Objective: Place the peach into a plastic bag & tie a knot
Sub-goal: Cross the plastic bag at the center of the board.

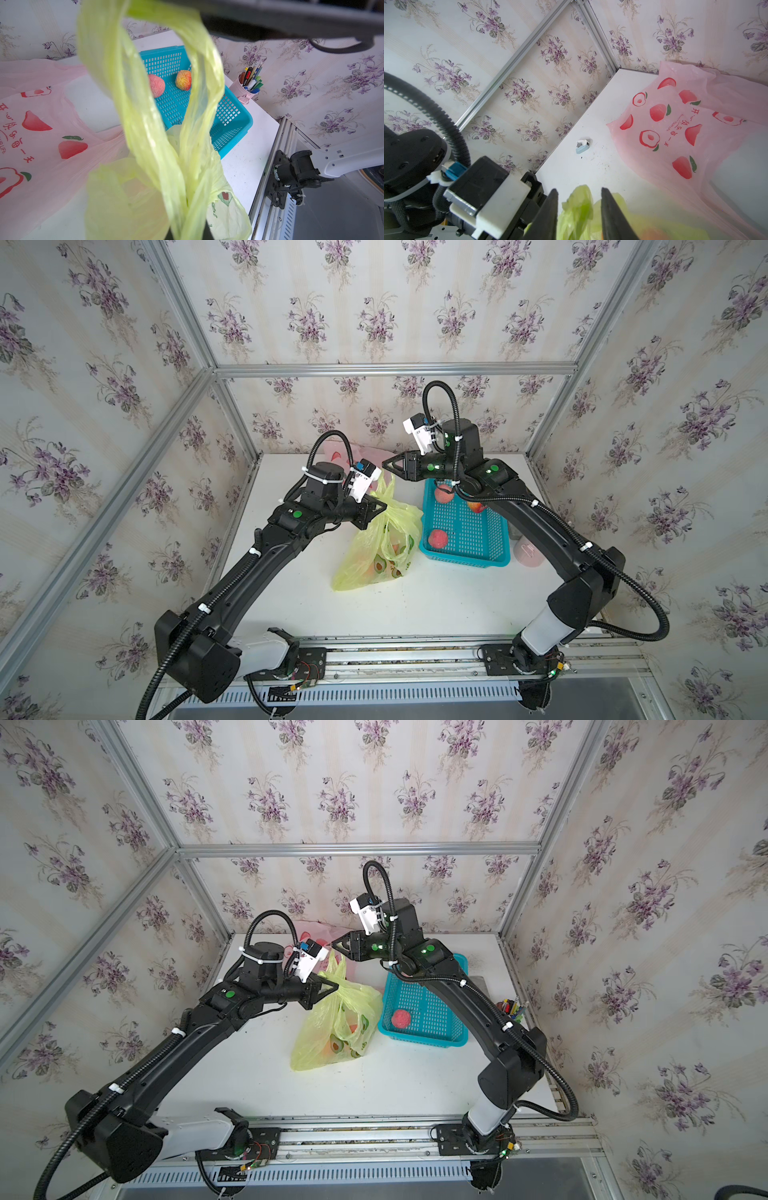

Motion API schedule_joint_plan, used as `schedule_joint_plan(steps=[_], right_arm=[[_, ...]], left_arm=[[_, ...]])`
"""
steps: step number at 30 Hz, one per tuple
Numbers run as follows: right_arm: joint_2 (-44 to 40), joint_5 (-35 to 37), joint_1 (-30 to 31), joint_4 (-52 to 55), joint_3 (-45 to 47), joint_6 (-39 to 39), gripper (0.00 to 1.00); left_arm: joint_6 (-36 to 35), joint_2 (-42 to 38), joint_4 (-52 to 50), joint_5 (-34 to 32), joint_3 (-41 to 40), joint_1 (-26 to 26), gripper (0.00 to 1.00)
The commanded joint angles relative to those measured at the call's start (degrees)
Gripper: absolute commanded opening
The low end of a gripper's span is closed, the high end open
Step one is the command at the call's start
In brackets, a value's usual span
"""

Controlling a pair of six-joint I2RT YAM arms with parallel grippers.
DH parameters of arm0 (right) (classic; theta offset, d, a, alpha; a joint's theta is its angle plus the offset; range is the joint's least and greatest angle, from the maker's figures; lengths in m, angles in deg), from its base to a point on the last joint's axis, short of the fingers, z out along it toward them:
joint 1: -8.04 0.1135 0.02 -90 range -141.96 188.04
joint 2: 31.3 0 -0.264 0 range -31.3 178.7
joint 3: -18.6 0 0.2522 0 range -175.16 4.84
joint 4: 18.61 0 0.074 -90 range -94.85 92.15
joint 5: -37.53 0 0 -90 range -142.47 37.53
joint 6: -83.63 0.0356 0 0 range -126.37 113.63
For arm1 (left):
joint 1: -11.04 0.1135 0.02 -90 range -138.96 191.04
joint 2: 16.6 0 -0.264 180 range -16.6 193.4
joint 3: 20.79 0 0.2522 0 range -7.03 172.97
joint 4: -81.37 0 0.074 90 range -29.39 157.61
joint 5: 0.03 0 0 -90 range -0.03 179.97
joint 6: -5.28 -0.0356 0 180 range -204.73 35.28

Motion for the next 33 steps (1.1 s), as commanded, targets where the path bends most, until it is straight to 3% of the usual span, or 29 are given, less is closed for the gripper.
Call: schedule_joint_plan(steps=[1,6,16,22,33], right_arm=[[-0.41,-1.50,0.00,-1.54,0.41,0.45,0.02],[-5.50,-2.07,0.06,-4.44,5.85,1.21,0.00],[-20.94,-1.20,3.32,-16.47,30.88,7.31,0.00],[-17.94,-0.66,8.00,-21.65,35.52,9.92,0.00],[-10.97,2.61,8.15,-23.91,32.80,8.46,0.00]], left_arm=[[-0.41,0.18,1.06,0.10,0.56,-0.05,0.05],[-0.19,0.54,0.90,-2.68,0.65,-0.01,0.05],[0.47,0.85,1.02,-5.10,0.91,0.04,0.04],[0.62,0.81,1.24,-3.83,0.89,-0.03,0.04],[0.86,-0.55,0.97,-1.22,-1.07,-0.32,0.10]])
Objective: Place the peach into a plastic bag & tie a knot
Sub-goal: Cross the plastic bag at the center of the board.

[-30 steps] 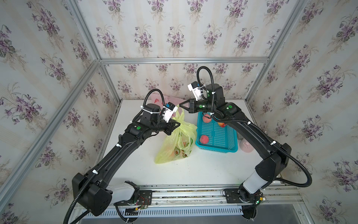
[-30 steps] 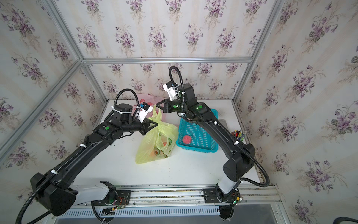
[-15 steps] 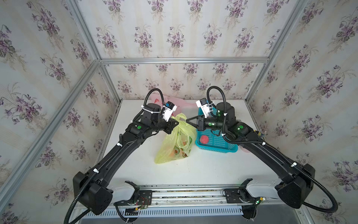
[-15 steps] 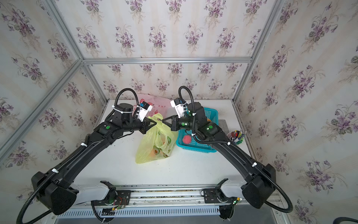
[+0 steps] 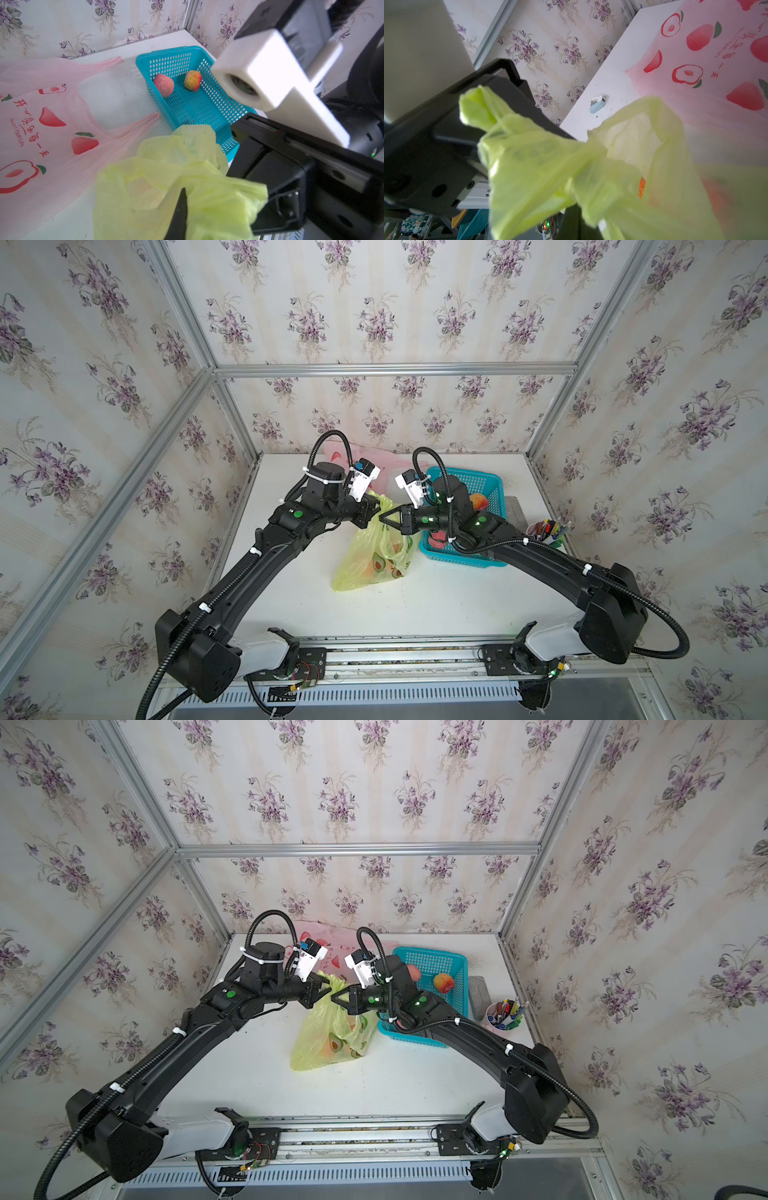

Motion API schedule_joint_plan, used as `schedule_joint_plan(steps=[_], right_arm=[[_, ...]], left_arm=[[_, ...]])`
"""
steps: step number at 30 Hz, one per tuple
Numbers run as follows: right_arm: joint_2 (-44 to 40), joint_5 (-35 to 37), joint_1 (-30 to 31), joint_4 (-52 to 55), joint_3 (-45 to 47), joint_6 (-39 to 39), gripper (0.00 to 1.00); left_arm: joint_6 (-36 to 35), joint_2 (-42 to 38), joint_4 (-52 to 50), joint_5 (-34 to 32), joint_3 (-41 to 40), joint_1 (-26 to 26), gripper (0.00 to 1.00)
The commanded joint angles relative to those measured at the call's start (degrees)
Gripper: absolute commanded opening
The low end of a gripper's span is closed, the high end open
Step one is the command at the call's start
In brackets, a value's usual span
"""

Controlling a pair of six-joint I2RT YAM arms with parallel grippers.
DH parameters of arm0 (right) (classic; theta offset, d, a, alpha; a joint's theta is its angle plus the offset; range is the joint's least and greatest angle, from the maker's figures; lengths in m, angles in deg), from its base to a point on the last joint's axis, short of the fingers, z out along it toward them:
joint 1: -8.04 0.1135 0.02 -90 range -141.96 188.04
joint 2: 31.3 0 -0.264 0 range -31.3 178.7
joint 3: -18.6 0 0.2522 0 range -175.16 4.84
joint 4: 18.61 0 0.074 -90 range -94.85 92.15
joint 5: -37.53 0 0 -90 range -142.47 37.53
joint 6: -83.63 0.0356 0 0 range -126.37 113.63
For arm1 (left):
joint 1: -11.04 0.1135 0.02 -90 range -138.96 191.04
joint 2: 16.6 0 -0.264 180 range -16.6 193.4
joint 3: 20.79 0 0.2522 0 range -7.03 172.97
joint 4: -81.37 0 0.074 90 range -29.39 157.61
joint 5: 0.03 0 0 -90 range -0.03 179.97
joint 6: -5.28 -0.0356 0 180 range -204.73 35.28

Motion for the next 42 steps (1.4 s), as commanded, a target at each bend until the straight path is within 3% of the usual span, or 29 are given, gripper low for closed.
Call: schedule_joint_plan(steps=[1,5,16,22,42], right_arm=[[0.58,2.07,0.02,-3.39,-0.72,0.19,0.00],[0.41,3.15,-0.11,-3.38,-1.06,0.13,0.00],[-0.04,3.58,-1.92,-2.14,-1.34,-0.17,0.00],[0.20,2.72,-1.92,-1.68,-1.70,-0.49,0.00],[-0.56,-0.53,-1.67,1.67,0.33,-3.69,0.00]], left_arm=[[0.24,-0.61,0.69,1.70,-0.77,-0.02,0.12],[-0.14,-1.20,-1.04,0.27,-1.09,-0.04,0.24],[-0.90,-0.17,-4.01,-0.33,0.40,0.00,0.27],[-1.18,-0.24,-4.07,0.93,0.97,0.04,0.35],[2.47,3.23,-1.99,4.38,3.97,0.97,0.35]])
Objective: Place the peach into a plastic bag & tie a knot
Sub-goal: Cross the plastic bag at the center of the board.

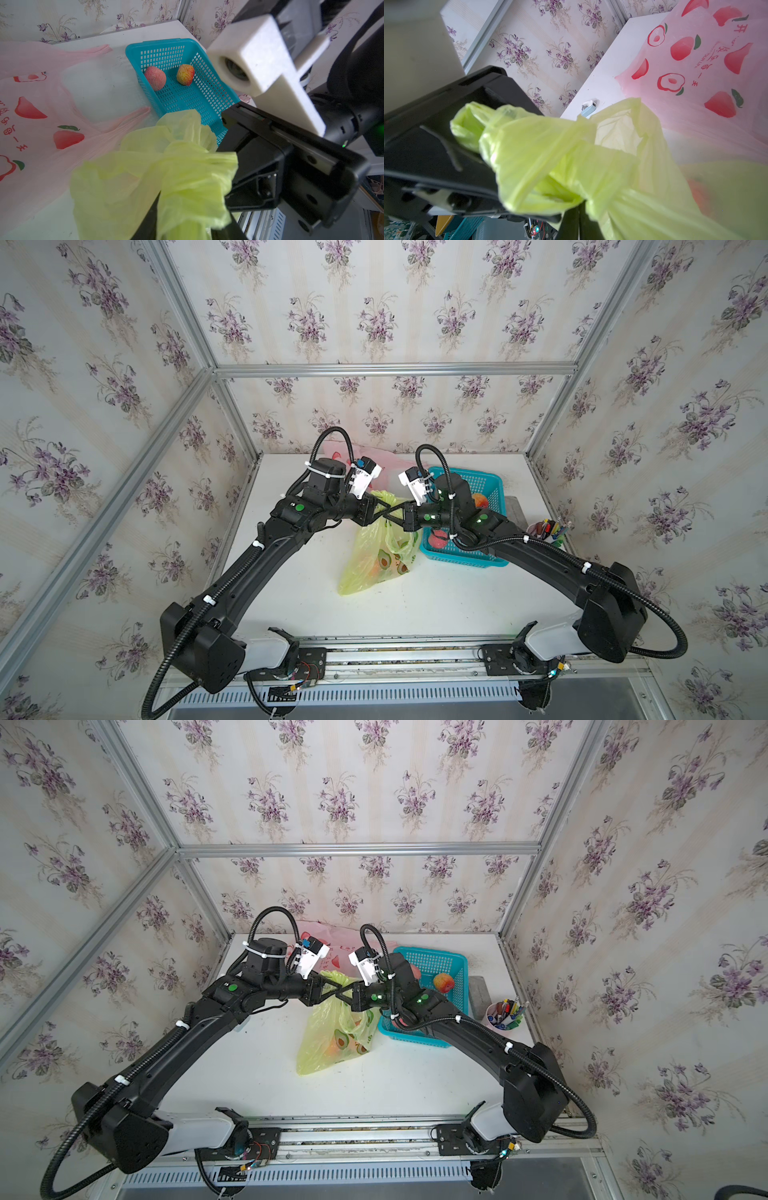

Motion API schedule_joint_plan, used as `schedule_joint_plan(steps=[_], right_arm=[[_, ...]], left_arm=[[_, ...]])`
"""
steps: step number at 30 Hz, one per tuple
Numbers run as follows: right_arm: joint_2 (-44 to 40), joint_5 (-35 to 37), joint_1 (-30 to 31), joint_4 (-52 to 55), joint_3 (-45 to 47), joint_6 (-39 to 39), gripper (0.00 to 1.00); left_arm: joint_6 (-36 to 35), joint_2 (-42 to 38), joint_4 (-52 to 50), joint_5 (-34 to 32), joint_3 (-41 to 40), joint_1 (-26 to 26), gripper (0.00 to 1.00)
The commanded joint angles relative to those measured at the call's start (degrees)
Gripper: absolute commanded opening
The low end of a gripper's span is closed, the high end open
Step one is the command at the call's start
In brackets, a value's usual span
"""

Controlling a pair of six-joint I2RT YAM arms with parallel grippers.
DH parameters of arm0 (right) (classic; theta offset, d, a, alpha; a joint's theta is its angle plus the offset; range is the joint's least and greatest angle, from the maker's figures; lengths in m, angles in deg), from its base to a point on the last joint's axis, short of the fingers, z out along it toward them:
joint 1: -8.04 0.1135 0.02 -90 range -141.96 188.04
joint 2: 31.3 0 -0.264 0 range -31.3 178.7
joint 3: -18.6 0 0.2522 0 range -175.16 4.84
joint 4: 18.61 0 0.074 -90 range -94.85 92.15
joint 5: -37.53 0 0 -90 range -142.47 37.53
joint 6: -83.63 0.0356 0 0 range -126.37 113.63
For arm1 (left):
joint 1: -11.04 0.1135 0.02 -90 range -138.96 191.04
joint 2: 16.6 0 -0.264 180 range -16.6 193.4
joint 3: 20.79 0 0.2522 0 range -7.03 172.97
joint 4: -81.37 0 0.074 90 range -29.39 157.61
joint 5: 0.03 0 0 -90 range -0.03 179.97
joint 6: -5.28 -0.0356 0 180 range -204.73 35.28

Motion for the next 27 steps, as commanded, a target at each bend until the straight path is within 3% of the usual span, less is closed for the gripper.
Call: schedule_joint_plan(steps=[1,12,15,20,21,23,25,27], right_arm=[[-0.19,-1.23,0.06,0.51,-0.03,-1.26,0.00],[0.87,-1.97,0.93,1.88,-0.55,-2.18,0.00],[0.91,-2.03,0.93,2.05,-0.70,-2.43,0.00],[0.74,-2.14,0.86,5.25,-2.42,-4.79,0.00],[0.51,-1.82,0.85,6.41,-3.10,-5.59,0.02],[-0.64,-1.24,0.48,9.19,-4.42,-8.07,0.22],[-2.30,-1.05,-0.61,11.71,-5.26,-10.11,0.39],[-4.37,-1.31,-2.05,14.34,-6.20,-12.56,0.49]], left_arm=[[0.82,0.30,1.42,0.65,0.40,-0.03,0.35],[1.19,1.14,1.68,1.05,1.07,-0.02,0.34],[1.22,1.23,1.68,1.35,0.97,-0.06,0.28],[0.63,1.32,1.86,2.34,0.67,-0.04,0.10],[0.41,1.21,1.95,2.45,0.54,0.02,0.07],[-0.44,0.87,1.95,3.05,0.23,-0.05,0.01],[-1.42,0.30,1.86,3.58,-0.08,0.06,0.00],[-2.18,-0.29,1.59,5.13,-0.16,0.54,0.00]])
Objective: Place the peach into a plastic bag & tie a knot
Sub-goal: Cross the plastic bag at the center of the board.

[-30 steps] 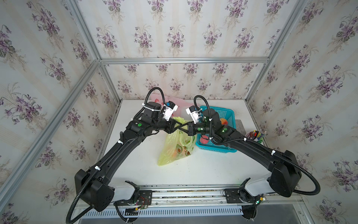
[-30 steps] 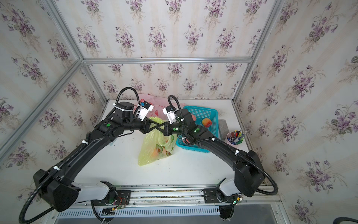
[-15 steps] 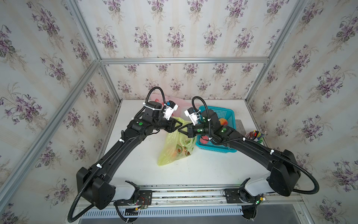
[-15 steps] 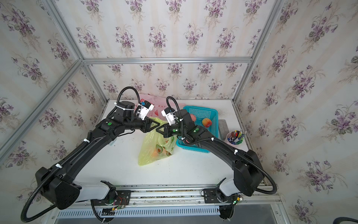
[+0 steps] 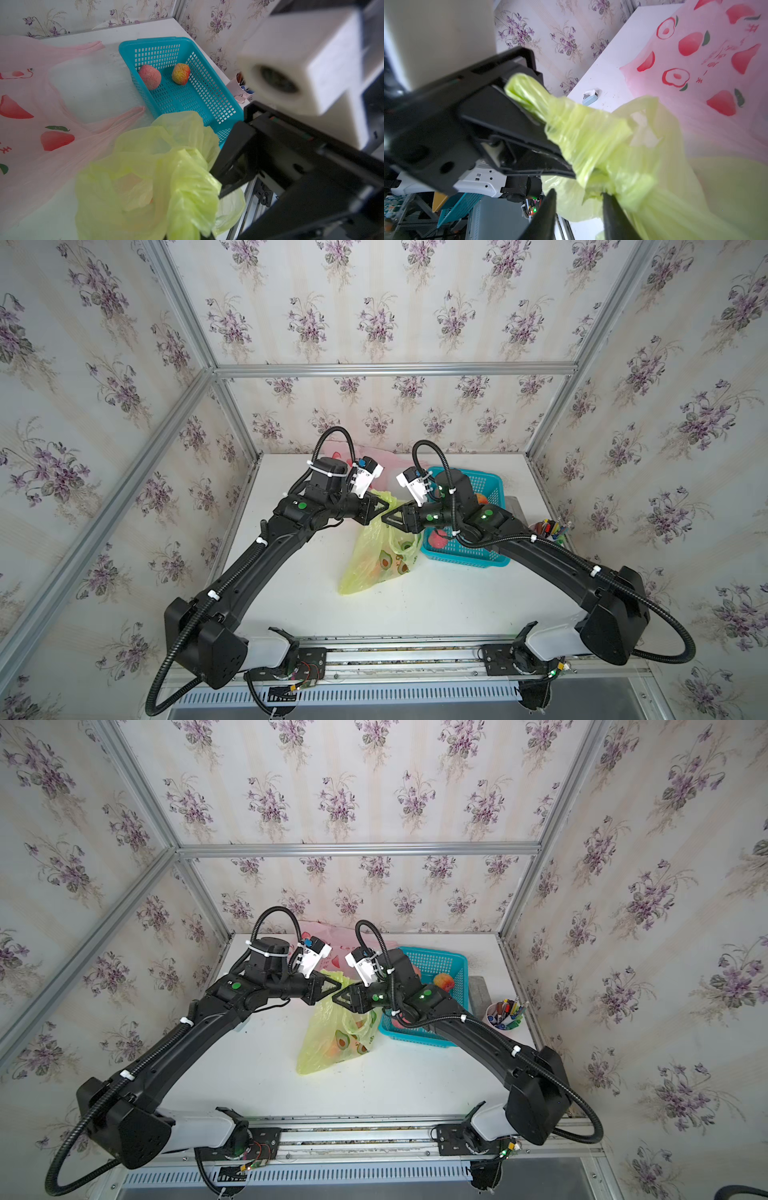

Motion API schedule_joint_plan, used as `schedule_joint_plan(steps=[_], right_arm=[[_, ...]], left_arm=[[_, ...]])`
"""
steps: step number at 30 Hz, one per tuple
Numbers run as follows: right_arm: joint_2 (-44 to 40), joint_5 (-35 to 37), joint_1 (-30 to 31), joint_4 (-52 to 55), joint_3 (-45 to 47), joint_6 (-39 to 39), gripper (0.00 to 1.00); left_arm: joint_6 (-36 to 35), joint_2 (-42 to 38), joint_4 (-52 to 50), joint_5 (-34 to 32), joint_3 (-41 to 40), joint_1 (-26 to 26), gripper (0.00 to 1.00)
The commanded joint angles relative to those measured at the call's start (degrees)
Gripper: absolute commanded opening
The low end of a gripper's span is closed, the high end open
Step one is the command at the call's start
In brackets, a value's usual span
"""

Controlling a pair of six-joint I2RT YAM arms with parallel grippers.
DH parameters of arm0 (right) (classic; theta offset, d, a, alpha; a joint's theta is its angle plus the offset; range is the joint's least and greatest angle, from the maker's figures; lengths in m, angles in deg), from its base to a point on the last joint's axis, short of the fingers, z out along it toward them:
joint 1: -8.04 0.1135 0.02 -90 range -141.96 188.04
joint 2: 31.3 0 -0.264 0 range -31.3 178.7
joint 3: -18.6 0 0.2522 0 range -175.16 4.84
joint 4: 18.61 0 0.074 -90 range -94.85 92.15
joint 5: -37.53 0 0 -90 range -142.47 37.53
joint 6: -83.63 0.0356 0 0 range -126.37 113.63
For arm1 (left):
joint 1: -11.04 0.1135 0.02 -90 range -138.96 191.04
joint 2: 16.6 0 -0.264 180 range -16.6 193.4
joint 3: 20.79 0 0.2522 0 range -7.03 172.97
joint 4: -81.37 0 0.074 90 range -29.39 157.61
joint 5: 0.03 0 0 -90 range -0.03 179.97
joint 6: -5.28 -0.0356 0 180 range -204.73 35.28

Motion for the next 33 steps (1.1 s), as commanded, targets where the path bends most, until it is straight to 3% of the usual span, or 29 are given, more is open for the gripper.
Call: schedule_joint_plan(steps=[1,8,12,20,26,33], right_arm=[[-3.10,0.08,-1.84,4.86,-1.38,-5.74,0.54],[-9.48,0.28,-3.58,6.28,-2.49,-12.89,0.77],[-8.33,-2.55,-3.58,5.33,-4.41,-14.67,0.83],[-0.13,-7.80,-3.53,9.96,-9.35,-17.43,0.83],[2.51,-11.24,-3.04,11.86,-8.99,-18.59,0.76],[4.67,-10.19,-0.79,14.70,-10.02,-20.67,0.67]], left_arm=[[-2.55,-0.98,0.44,4.21,0.03,0.92,0.00],[-5.75,-1.10,-5.45,15.44,3.45,3.72,0.00],[-6.97,-0.52,-8.16,20.78,5.18,4.18,0.00],[-7.78,1.05,-9.83,21.67,4.82,4.18,0.00],[-7.73,1.77,-10.03,20.20,4.64,4.18,0.01],[-7.32,2.66,-10.06,19.81,5.19,4.18,0.03]])
